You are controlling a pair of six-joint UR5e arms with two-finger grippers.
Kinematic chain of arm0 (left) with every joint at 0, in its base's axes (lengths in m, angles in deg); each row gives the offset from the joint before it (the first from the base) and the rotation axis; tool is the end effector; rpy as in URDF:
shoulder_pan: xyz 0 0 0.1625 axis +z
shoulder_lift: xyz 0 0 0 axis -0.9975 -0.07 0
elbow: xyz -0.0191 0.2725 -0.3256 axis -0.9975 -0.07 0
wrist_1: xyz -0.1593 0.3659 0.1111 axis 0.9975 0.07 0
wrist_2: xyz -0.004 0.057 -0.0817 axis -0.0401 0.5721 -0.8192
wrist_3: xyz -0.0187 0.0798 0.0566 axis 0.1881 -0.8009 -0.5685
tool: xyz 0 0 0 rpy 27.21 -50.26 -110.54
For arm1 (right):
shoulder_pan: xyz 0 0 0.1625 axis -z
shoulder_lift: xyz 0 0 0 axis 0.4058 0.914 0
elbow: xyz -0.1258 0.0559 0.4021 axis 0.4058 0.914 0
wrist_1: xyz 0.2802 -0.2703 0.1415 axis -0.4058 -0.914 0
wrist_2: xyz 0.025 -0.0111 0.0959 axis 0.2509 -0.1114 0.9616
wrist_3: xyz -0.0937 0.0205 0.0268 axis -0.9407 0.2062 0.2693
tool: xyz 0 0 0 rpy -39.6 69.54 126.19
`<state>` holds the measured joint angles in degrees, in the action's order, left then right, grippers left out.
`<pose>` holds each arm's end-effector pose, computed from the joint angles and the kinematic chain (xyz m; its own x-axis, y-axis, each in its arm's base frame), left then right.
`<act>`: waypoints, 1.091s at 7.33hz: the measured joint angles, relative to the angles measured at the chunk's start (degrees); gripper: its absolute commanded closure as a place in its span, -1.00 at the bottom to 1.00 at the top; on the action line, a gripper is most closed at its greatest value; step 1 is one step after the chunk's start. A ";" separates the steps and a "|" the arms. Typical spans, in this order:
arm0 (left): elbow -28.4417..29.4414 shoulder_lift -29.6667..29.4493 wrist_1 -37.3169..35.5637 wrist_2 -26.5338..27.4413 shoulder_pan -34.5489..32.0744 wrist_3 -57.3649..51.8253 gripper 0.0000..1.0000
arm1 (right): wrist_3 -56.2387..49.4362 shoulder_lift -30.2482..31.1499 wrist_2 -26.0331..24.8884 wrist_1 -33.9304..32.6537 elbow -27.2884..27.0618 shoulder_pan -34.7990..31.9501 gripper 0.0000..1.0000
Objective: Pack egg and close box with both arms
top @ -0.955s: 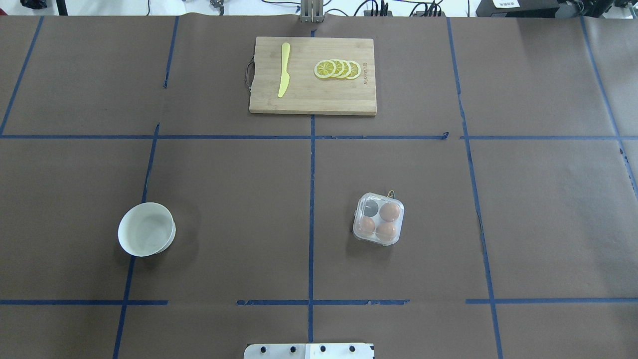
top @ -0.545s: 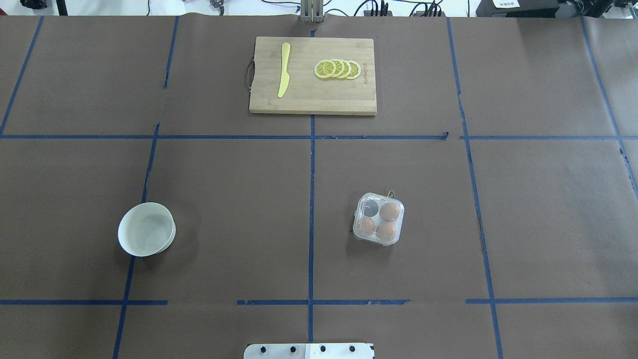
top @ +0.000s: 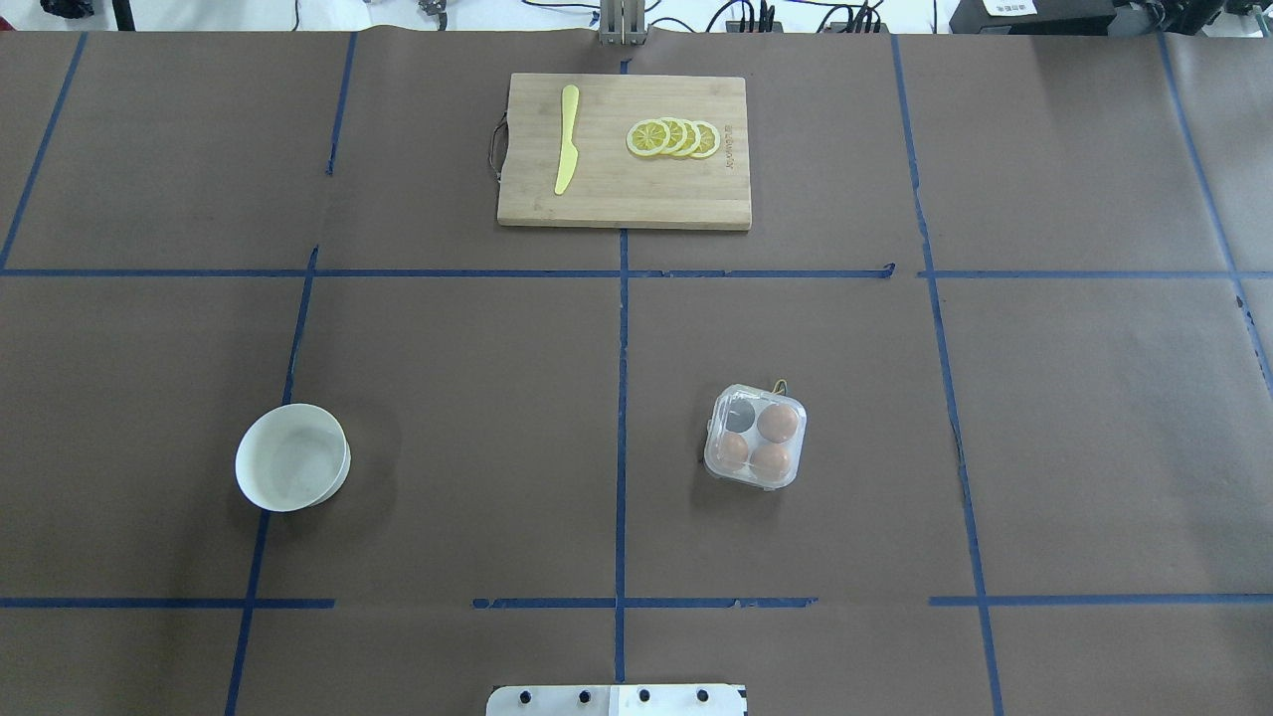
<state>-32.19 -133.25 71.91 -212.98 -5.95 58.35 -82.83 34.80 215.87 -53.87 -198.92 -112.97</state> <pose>-0.0835 -0.4422 0.6432 0.7398 0.2780 -0.6127 -0.1785 0.9591 0.2196 0.0540 -0.3796 0.5954 0.6789 -0.1196 0.7244 0.0531 0.9921 0.1140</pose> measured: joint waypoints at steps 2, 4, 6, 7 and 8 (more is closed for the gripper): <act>0.62 -0.57 0.91 0.24 3.12 0.01 -1.00 | 0.05 -0.21 0.08 0.05 0.11 0.07 -1.00; -0.23 -0.54 -1.19 0.28 3.99 0.02 -1.00 | 0.06 -0.39 0.04 -0.02 0.48 0.89 -1.00; -1.50 -0.16 -4.37 0.29 3.92 0.02 -1.00 | 0.24 -0.43 0.01 -0.08 0.64 2.34 -1.00; -1.50 0.00 -4.98 0.27 3.83 0.02 -1.00 | 0.42 -0.43 0.01 -0.09 0.79 2.92 -1.00; -1.64 0.33 -5.23 0.21 3.71 0.02 -1.00 | 0.50 -0.43 0.01 -0.10 1.02 3.31 -1.00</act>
<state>-33.83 -132.92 66.68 -212.77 -2.23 58.37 -82.33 34.37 215.88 -53.97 -197.91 -109.66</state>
